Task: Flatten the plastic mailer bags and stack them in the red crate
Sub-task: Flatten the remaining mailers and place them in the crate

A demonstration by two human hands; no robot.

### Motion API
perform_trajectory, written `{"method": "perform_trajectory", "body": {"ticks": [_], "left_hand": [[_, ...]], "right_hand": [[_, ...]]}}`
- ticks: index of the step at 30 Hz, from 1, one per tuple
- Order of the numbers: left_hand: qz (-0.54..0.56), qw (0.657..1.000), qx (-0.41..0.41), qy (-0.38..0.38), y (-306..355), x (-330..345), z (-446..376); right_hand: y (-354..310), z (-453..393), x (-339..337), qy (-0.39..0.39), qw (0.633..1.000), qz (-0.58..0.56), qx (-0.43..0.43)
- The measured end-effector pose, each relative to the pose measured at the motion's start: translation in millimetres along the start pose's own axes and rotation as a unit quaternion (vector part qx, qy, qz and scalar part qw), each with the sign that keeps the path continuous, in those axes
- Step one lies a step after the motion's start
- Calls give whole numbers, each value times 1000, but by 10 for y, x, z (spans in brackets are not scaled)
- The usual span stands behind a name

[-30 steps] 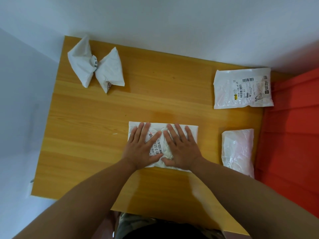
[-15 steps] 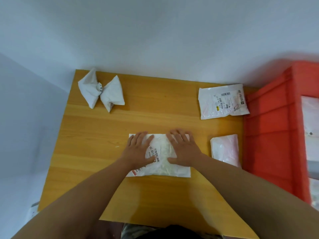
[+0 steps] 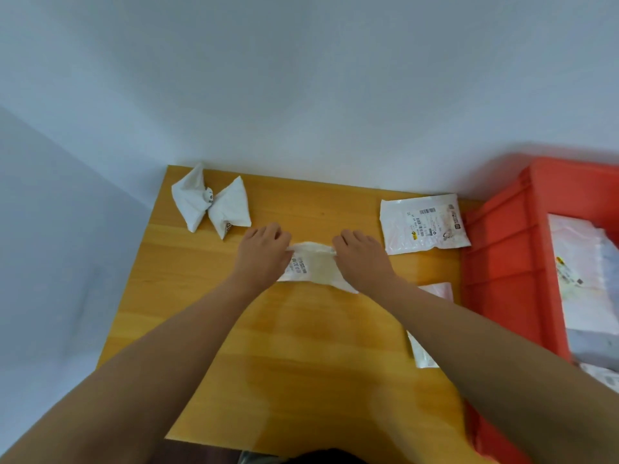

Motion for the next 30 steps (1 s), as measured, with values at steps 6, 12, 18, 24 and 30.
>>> {"method": "perform_trajectory", "body": {"ticks": [6,12,18,24,30], "left_hand": [[-6,1000,6,-29,64,190,418],[-10,982,45,-186,153,694,974],[54,988,17,-146,106,794,891],[99,981,54,-155,73,950,533],[63,975,93,-189,-69,1252,558]], "right_hand": [[-224,251,46,51,998,21,-32],[-513,797,680,-153,982,-19,-110],[-365,712,805,-146,983,-57,-93],[-321,384,936,-184,976,-86,-81],[-356,359,1219,-170,975,-120,-81]]}}
Point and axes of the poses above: each hand's wrist, its own z-axis away from the middle knuckle, its own x-axis out of the palm, y = z × x, the point moved 1 cm from there along -z, towards the middle knuckle, and after that the axes turned 3 degrees about z, right-handed, at the moved point
